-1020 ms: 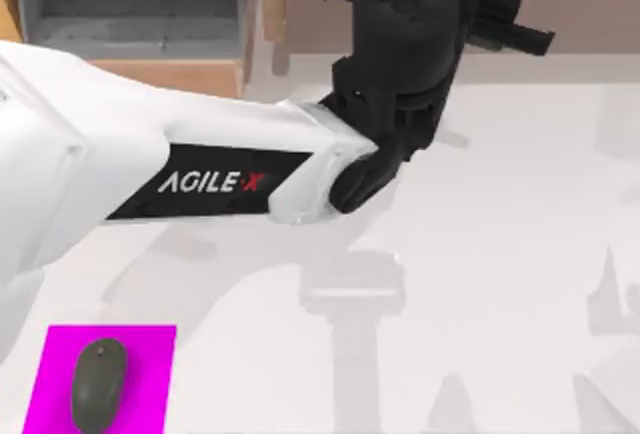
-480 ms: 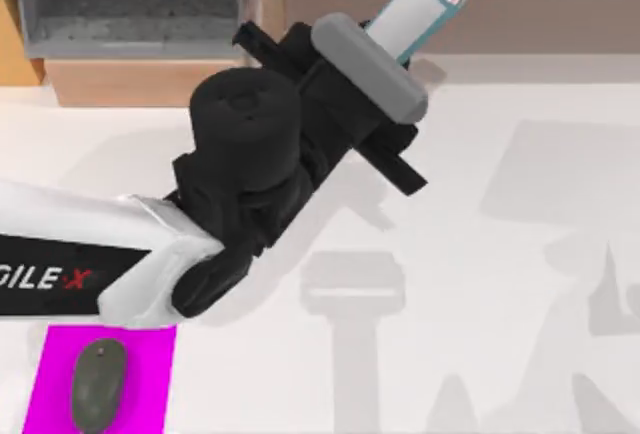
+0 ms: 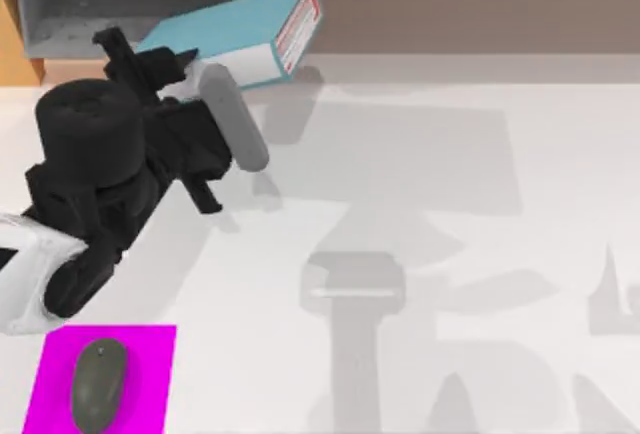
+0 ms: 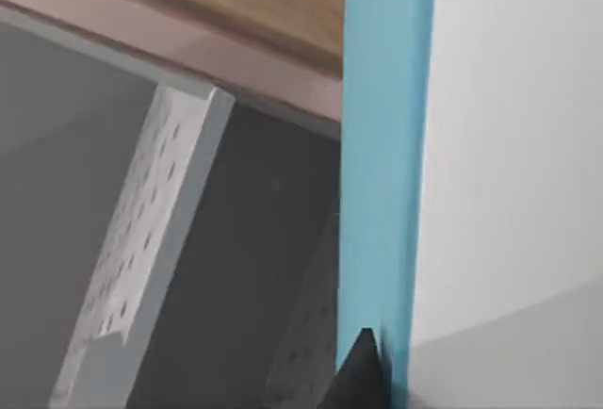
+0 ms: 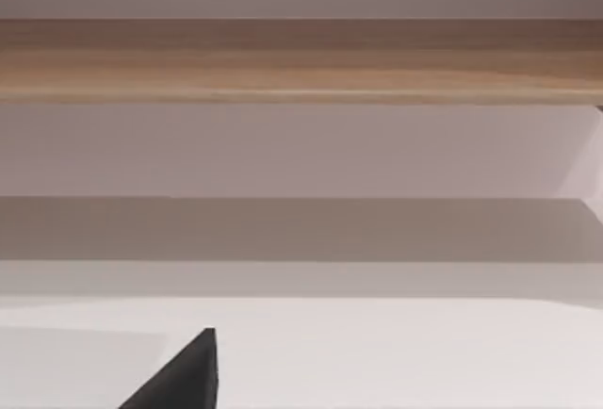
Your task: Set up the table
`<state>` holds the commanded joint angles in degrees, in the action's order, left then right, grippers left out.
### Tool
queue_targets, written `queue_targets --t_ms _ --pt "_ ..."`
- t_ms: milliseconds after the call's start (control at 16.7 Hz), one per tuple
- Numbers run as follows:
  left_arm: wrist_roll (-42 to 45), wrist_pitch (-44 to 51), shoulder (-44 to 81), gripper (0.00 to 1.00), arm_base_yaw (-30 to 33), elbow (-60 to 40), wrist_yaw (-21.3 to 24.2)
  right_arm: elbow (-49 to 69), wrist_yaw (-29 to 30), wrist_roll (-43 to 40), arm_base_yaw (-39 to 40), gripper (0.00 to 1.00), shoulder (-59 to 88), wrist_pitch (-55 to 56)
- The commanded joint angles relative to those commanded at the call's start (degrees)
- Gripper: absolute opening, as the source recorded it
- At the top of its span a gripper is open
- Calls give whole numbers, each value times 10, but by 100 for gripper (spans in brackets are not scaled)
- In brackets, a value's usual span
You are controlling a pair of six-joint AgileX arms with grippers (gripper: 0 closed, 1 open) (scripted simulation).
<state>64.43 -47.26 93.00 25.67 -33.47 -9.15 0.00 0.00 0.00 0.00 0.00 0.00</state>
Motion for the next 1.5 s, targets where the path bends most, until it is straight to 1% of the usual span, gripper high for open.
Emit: queue_targets --t_ms 120,240,360,480,900,1260,1500 --pt "85 13 10 0 -48 -8 -5 0 0 0 0 100 0 0" --pt "152 23 33 0 -86 -35 -8 0 0 0 0 100 0 0" --pt "201 31 62 0 -111 -66 -11 0 0 0 0 100 0 0" --pt "226 35 80 0 -121 -84 -11 0 0 0 0 100 0 0" --pt "231 35 82 0 -122 -88 -11 0 0 0 0 100 0 0" --pt "234 42 139 0 -133 -151 -2 0 0 0 0 100 0 0" --pt "234 43 143 0 -132 -155 -1 0 0 0 0 100 0 0"
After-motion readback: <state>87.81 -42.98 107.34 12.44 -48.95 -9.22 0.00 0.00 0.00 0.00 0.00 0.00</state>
